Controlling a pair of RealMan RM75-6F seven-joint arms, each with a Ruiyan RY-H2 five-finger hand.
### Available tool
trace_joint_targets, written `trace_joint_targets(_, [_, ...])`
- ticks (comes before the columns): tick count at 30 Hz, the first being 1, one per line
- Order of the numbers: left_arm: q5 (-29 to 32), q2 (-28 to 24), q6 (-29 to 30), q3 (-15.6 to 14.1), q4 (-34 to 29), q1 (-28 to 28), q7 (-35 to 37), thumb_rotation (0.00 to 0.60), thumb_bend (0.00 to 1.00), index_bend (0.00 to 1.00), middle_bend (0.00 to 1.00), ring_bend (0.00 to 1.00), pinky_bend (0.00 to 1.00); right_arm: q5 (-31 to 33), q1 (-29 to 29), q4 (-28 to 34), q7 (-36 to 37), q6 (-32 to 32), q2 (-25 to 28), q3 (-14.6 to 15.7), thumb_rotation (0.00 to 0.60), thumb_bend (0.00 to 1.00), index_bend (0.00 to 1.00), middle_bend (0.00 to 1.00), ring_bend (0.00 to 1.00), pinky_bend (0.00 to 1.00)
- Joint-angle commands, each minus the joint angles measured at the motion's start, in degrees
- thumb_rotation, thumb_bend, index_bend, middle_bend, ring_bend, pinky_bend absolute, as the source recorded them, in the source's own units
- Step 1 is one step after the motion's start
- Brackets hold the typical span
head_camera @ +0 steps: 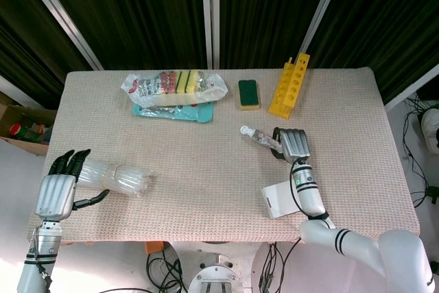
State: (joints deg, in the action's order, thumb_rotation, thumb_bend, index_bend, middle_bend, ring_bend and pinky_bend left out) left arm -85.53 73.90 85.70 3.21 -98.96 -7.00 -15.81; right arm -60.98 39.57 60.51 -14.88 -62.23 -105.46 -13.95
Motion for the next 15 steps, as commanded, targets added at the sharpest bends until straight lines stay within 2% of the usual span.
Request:
trace_joint_targets(1, [-0.8,-0.2,-0.3,0.5,-0.3,-0.7,1.8,0.044,0.0,0.1,0.14,0.1,0.15,-4.5,-1.3,-0.4,7.8,-4.2,-0.2,-1.2,0.6,0.49,1.0,0.95,0.84,0.95])
trace_joint_targets(11, [-2.3,0.1,-1.1,5.1,-2.3,-5.1,4.4,0.039,0.0,0.1,0.14,0.1,0.15,-12.6,-1.3,-0.5,16.8,-9.0,0.0,-1.2,0.6,0.5,1.0,0.95,0.84,0.95])
trace_joint_targets(15, [-0.9,-0.4,-3.4,8.6,-3.6,-8.3,8.5,0.036,0.0,0.1,0.14,0.1,0.15,-18.9,-0.3,-4.5,21.4,-13.8,-2.2,0.1,0.6,0.5,1.0,0.95,0.84,0.95])
